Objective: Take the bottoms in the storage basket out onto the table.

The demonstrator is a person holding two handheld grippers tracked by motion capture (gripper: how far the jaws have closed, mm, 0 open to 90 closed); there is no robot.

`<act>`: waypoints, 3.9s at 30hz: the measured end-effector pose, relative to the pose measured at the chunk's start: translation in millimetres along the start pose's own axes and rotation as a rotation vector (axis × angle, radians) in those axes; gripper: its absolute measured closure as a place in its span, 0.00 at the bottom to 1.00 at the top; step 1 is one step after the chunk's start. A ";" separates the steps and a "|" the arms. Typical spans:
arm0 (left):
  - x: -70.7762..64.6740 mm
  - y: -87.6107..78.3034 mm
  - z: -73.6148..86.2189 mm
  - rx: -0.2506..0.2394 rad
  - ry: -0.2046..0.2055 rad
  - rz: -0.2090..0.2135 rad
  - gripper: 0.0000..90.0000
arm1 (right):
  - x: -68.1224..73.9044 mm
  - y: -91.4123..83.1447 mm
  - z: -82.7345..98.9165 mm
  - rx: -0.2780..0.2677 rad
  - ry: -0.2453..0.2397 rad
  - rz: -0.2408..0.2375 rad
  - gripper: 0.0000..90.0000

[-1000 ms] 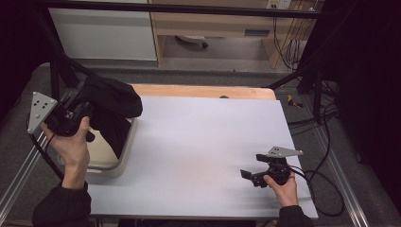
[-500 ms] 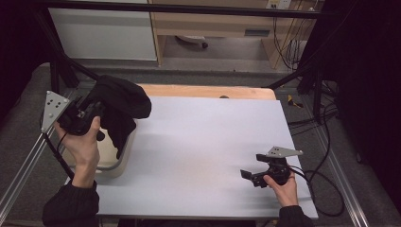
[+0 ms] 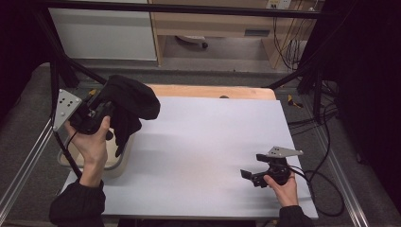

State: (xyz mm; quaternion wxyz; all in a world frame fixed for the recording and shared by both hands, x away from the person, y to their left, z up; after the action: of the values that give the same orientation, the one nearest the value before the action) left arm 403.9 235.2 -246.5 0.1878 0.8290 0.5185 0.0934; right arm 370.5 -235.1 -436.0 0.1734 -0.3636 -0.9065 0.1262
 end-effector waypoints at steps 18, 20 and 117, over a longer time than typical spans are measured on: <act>-24.6 14.0 6.1 0.015 -0.010 0.053 0.89 | 0.1 -0.2 0.0 -0.001 -0.001 -0.001 0.01; -28.2 16.0 6.9 0.017 -0.011 0.060 0.89 | 0.1 0.2 0.1 0.001 0.000 0.001 0.01; -124.2 36.1 156.1 0.460 -0.003 0.339 0.88 | 0.6 0.7 0.8 0.006 -0.003 -0.006 0.01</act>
State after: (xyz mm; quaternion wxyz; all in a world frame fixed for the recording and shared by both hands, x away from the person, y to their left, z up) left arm 433.0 76.4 -369.2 -0.0229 0.9248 0.3798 0.0021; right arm 370.2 -234.2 -436.9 0.1732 -0.3603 -0.9075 0.1289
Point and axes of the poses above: each handheld gripper's, and its own axes: y roughly forward along the jaws, z roughly out of its underside, x roughly to its left, the point moved 3 cm from there along y, roughly forward along the jaws, and after that the axes turned 12 degrees about -x, right-handed, at the moved point
